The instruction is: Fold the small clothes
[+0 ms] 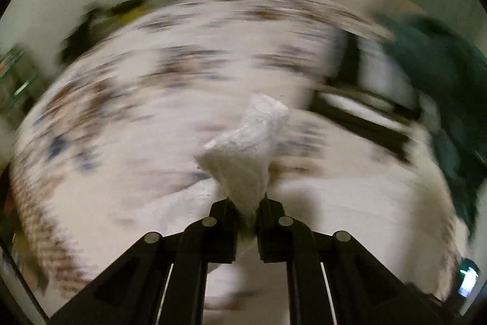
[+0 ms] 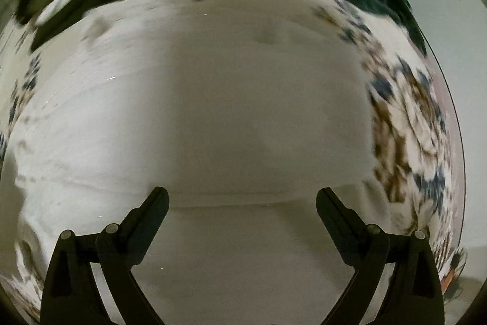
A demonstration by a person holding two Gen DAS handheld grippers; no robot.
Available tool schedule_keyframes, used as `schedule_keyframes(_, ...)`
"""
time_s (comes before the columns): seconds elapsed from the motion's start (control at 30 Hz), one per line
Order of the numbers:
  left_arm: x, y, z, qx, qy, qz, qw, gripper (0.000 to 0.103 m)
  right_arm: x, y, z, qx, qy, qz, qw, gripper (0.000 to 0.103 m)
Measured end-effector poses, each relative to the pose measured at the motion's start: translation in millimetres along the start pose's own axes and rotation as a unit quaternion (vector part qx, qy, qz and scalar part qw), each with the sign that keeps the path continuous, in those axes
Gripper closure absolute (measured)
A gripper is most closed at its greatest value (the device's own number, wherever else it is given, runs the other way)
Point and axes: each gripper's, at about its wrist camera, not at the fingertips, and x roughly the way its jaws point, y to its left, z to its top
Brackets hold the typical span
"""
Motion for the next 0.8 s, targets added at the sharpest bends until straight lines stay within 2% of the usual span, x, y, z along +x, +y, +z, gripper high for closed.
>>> schedule_keyframes(0.07, 2, -78, -11, 0.049, 0.013, -0.053, 0.9973, 0.096, 5, -32, 3, 0.028, 0.01, 0.007, 1.0, 0.004)
schedule_keyframes(0.17, 2, -173, -34, 0.106, 0.027, -0.107, 0.9882, 0.096, 8, -79, 6, 0.056, 0.011, 0.002, 0.998, 0.004)
schedule_keyframes(0.3, 11, -271, -70, 0.156, 0.058, -0.151, 0.9745, 0.096, 16, -128, 8, 0.072, 0.017, -0.012, 0.997, 0.004)
schedule_keyframes(0.43, 23, -336, -97, 0.197, 0.096, -0.174, 0.9602, 0.093, 24, -160, 13, 0.076, 0.026, -0.016, 0.997, 0.004)
schedule_keyframes(0.5, 32, -351, -96, 0.205, 0.112, -0.192, 0.9532, 0.09, 26, -175, 14, 0.087, 0.032, 0.002, 0.996, 0.004)
schedule_keyframes(0.53, 33, -355, -95, 0.216, 0.116, -0.194, 0.9498, 0.079, 26, -183, 17, 0.093, 0.035, 0.018, 0.995, 0.004)
schedule_keyframes(0.57, 30, -354, -93, 0.228, 0.113, -0.193, 0.9474, 0.062, 25, -188, 19, 0.098, 0.035, 0.031, 0.994, 0.004)
schedule_keyframes(0.6, 26, -347, -88, 0.232, 0.108, -0.198, 0.9461, 0.053, 23, -193, 21, 0.103, 0.035, 0.045, 0.993, 0.004)
schedule_keyframes(0.67, 15, -317, -75, 0.227, 0.09, -0.191, 0.9508, 0.015, 17, -204, 28, 0.117, 0.033, 0.089, 0.989, 0.004)
schedule_keyframes(0.73, 16, -279, -60, 0.217, 0.069, -0.153, 0.9617, 0.011, 11, -206, 39, 0.128, 0.029, 0.143, 0.981, 0.004)
schedule_keyframes(0.8, 16, -226, -43, 0.202, 0.053, -0.09, 0.9738, 0.011, 9, -203, 51, 0.134, 0.025, 0.196, 0.971, 0.004)
